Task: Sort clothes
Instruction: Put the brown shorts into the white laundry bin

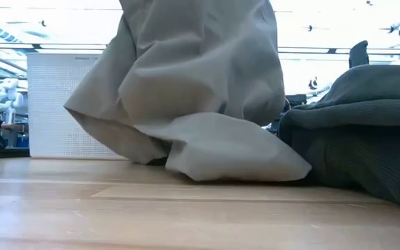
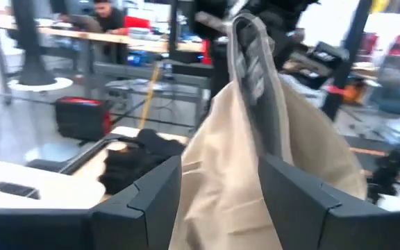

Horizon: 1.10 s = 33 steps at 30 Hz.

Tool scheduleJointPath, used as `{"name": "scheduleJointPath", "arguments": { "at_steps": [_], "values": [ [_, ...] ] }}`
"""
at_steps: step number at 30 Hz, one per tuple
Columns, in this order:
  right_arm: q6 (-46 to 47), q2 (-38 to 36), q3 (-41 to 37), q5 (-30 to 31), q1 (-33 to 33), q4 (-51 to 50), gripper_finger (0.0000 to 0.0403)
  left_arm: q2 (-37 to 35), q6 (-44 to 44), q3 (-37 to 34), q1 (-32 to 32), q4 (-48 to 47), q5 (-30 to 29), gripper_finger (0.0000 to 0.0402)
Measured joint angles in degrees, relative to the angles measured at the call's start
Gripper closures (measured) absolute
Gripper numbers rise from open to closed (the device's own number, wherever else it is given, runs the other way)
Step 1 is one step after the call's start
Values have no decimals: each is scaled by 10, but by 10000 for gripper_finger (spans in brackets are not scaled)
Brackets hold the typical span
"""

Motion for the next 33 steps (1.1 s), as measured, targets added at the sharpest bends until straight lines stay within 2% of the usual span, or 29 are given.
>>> {"name": "scheduleJointPath", "arguments": {
  "at_steps": [2, 6, 11, 14, 15, 17, 18, 19, 21, 22, 23, 24, 26, 29, 33],
  "values": [
    [4, -3, 0, 27, -2, -10, 399, 7, 0, -4, -9, 1, -14, 201],
    [14, -8, 0, 28, -26, -1, 399, 30, 16, -8, -36, 29, -29, 201],
    [-16, -48, -2, -41, -48, 168, 399, 48, 111, -1, -80, 124, -80, 201],
    [-31, -72, 2, 15, -36, 246, 399, 44, 131, -1, -101, 124, -109, 201],
    [-22, -79, 3, 2, -36, 233, 399, 43, 134, -1, -107, 122, -122, 201],
    [19, -91, 2, -81, -53, 154, 399, 43, 138, -1, -118, 121, -152, 201],
    [28, -94, 1, -86, -58, 124, 399, 43, 139, -1, -122, 121, -164, 201],
    [31, -95, -2, -49, -56, 113, 399, 43, 139, -1, -123, 120, -173, 201],
    [15, -92, -4, 80, -37, 148, 399, 45, 138, -1, -124, 119, -175, 201],
    [0, -91, -3, 117, -27, 190, 399, 47, 136, -1, -125, 119, -174, 201],
    [-12, -92, 1, 108, -22, 220, 399, 48, 135, -1, -125, 120, -171, 201],
    [-12, -95, 3, 67, -20, 226, 399, 48, 135, -1, -125, 120, -168, 201],
    [0, -94, 3, 23, -19, 205, 399, 52, 135, -1, -125, 121, -166, 201],
    [12, -83, -2, 39, -22, 175, 399, 62, 133, -1, -118, 127, -158, 201],
    [18, -81, -1, 29, -28, 184, 400, 84, 133, -1, -96, 141, -95, 201]
  ]
}}
